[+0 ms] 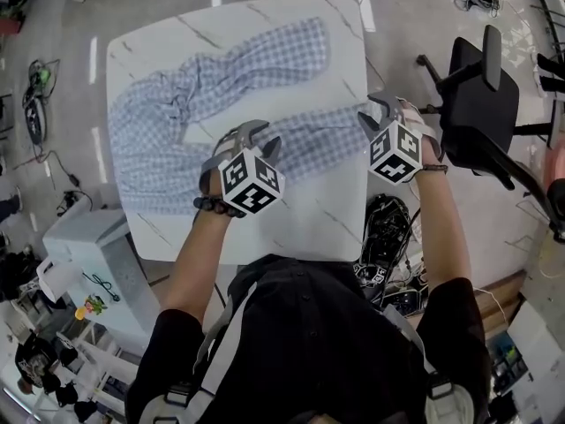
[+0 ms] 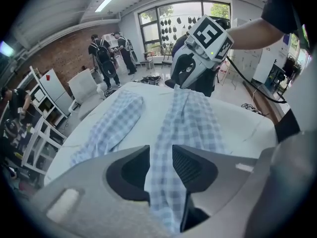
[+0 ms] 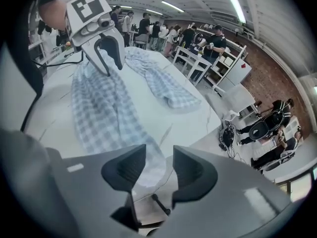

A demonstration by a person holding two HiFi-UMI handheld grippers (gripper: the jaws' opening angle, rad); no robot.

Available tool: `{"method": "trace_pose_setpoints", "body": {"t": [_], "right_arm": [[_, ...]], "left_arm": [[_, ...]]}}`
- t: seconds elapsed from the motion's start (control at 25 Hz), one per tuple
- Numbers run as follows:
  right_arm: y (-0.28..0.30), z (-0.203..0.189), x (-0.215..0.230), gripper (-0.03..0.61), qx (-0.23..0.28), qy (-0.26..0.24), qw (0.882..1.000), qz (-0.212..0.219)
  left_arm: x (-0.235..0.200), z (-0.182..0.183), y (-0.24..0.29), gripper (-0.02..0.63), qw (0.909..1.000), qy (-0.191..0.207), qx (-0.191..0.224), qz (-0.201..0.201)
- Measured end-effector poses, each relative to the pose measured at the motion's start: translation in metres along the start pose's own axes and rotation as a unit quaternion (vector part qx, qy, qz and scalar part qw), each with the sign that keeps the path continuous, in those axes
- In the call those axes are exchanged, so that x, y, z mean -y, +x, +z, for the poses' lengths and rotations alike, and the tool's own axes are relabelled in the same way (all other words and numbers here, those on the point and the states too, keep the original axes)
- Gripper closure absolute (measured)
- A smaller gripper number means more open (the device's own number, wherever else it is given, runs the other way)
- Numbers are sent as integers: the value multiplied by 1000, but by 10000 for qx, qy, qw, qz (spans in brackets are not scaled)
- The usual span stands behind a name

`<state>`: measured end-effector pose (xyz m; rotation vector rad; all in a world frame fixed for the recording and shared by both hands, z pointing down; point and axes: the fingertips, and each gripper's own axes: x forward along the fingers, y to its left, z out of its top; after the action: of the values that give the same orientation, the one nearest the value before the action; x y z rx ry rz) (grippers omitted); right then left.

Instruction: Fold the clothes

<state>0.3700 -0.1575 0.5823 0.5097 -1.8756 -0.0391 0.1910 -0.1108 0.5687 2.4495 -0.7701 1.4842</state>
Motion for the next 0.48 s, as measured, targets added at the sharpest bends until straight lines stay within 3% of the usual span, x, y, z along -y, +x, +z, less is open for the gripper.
{"method": "trace_pose_setpoints", "body": {"t": [0.12,0.48], "right_arm": [[-5,-4,-1,382,27,64,10000,18],[-25,-31,-35,403,-51,92,9996,277]], "left_arm": [[10,4,-5,465,9999,96,41,-48],[61,20,-3,466,9973,402,114,-598]]}}
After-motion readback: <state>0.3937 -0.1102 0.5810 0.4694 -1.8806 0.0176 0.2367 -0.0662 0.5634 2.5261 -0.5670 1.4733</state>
